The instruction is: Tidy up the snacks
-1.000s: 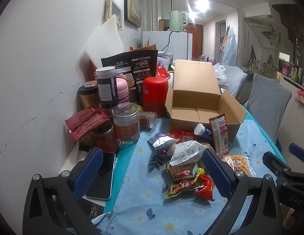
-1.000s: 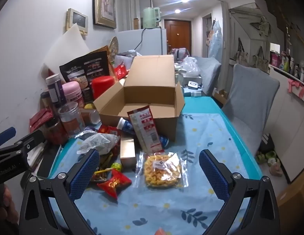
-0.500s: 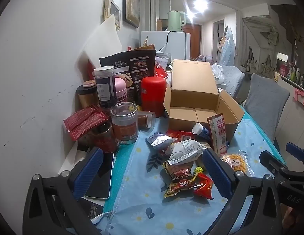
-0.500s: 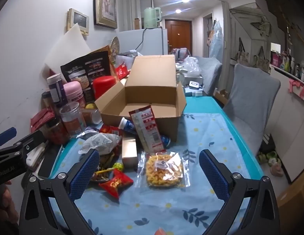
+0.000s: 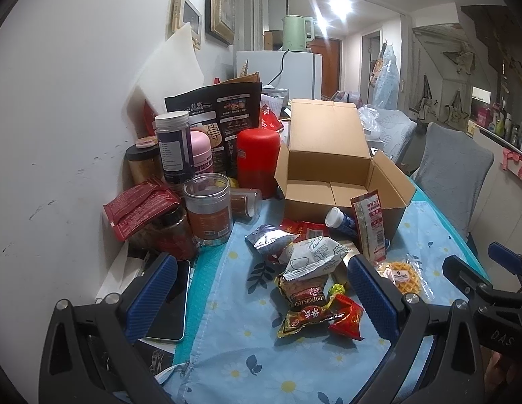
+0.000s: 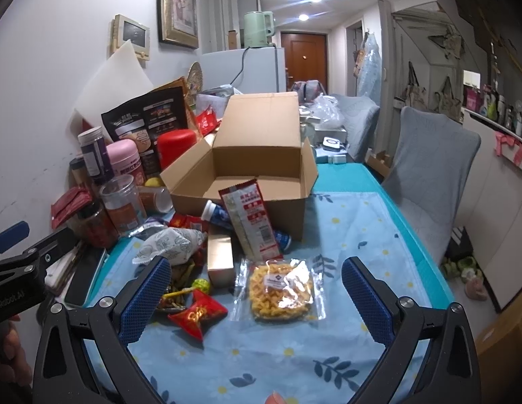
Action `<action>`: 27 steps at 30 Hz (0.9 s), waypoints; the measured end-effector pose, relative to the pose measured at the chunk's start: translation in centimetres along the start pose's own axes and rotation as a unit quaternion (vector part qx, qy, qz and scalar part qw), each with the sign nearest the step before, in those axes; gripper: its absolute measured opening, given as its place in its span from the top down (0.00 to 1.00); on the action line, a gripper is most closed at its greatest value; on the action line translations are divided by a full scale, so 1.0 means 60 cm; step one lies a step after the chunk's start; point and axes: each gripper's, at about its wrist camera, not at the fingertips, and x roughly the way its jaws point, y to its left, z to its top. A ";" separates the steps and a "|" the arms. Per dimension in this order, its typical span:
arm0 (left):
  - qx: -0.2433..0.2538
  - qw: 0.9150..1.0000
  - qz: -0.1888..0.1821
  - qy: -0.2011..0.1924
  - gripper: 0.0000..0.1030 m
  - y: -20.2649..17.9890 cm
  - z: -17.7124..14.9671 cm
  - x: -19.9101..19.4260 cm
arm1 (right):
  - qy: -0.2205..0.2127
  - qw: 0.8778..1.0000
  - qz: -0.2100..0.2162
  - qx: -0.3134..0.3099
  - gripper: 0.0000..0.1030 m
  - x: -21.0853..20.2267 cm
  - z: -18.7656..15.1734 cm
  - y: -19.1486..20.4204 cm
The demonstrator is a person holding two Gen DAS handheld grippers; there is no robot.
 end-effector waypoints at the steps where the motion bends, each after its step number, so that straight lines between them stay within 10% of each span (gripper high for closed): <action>1: 0.001 1.000 0.000 0.000 0.00 0.000 -0.001 0.000 | 0.000 1.000 -0.001 0.000 0.00 0.000 0.000 0.000; 27: 0.006 1.000 -0.022 0.008 0.00 -0.008 -0.002 0.005 | 0.006 1.000 -0.002 0.007 0.00 0.008 -0.003 0.003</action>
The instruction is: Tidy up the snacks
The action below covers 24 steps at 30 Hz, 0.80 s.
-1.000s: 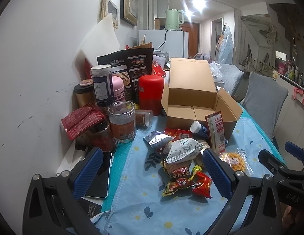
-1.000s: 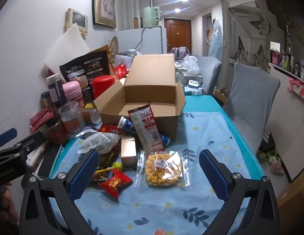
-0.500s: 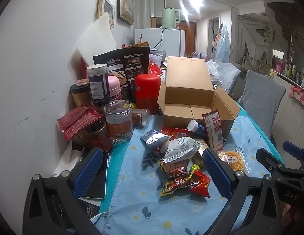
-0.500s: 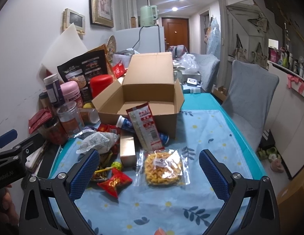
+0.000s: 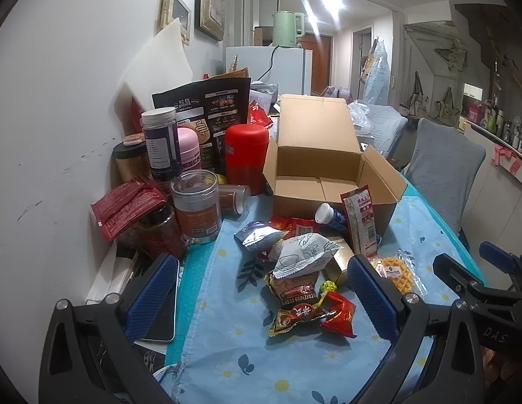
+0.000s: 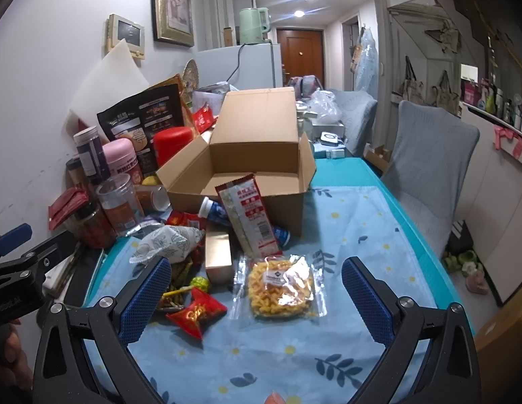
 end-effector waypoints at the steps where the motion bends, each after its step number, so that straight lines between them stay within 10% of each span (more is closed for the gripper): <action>1: 0.000 1.000 -0.001 0.000 0.00 -0.001 0.000 0.000 | 0.000 1.000 0.000 0.000 0.00 0.000 0.000 0.000; 24: 0.005 1.000 -0.013 0.012 0.00 -0.017 0.010 0.018 | 0.003 1.000 0.002 0.002 0.00 0.014 0.007 -0.014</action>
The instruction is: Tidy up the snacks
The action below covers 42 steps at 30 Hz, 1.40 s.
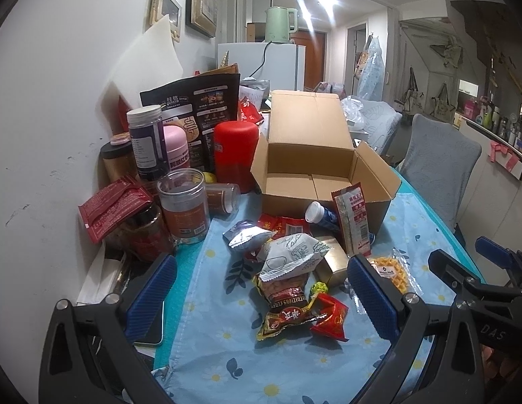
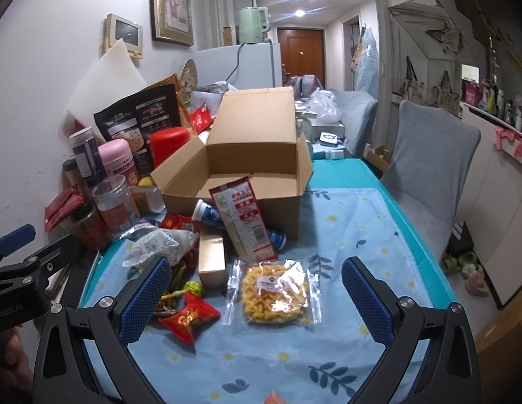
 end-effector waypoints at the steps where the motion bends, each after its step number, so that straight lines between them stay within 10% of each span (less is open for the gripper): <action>1: 0.001 1.000 -0.001 0.000 0.00 -0.001 -0.001 0.000 | 0.001 1.000 0.000 0.001 0.00 0.002 0.000 -0.003; 42: 0.021 0.991 -0.084 0.098 0.00 -0.084 -0.088 0.119 | 0.087 0.996 0.025 0.006 0.00 0.116 -0.079 -0.079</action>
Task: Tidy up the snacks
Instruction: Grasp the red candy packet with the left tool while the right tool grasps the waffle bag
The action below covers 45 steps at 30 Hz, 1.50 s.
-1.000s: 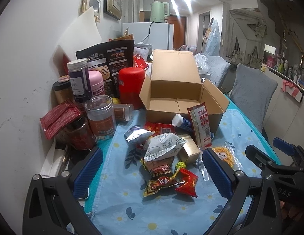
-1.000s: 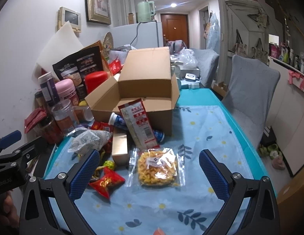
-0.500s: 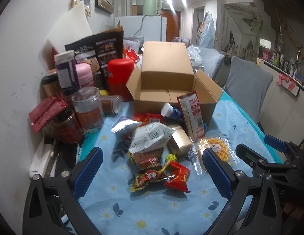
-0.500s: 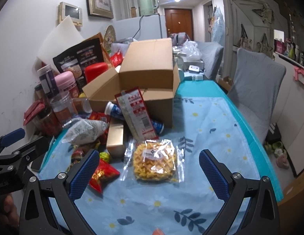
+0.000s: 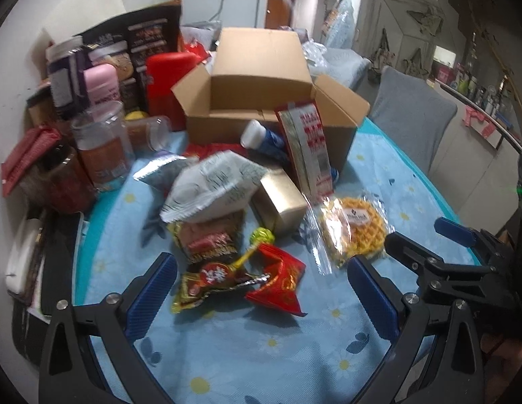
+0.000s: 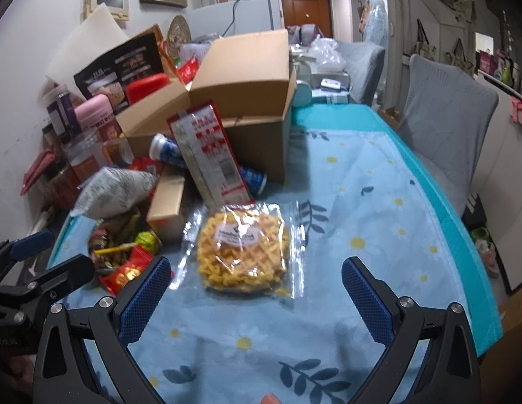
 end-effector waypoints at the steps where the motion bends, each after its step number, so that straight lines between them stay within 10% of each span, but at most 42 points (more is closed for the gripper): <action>1: 0.003 1.000 -0.002 0.001 0.00 -0.002 -0.003 0.004 | 0.005 1.000 -0.001 0.002 0.00 0.007 -0.003 -0.004; 9: 0.037 0.999 -0.032 0.020 0.31 -0.021 -0.017 0.044 | 0.021 1.000 0.001 0.004 0.00 0.044 -0.005 -0.018; 33: 0.058 0.993 -0.066 0.080 0.58 -0.015 -0.022 0.105 | 0.083 0.995 0.044 -0.016 0.00 0.154 0.030 0.000; 45: 0.052 0.992 -0.070 0.088 0.59 -0.005 -0.040 0.085 | 0.070 0.996 0.049 -0.015 0.39 0.107 -0.004 -0.021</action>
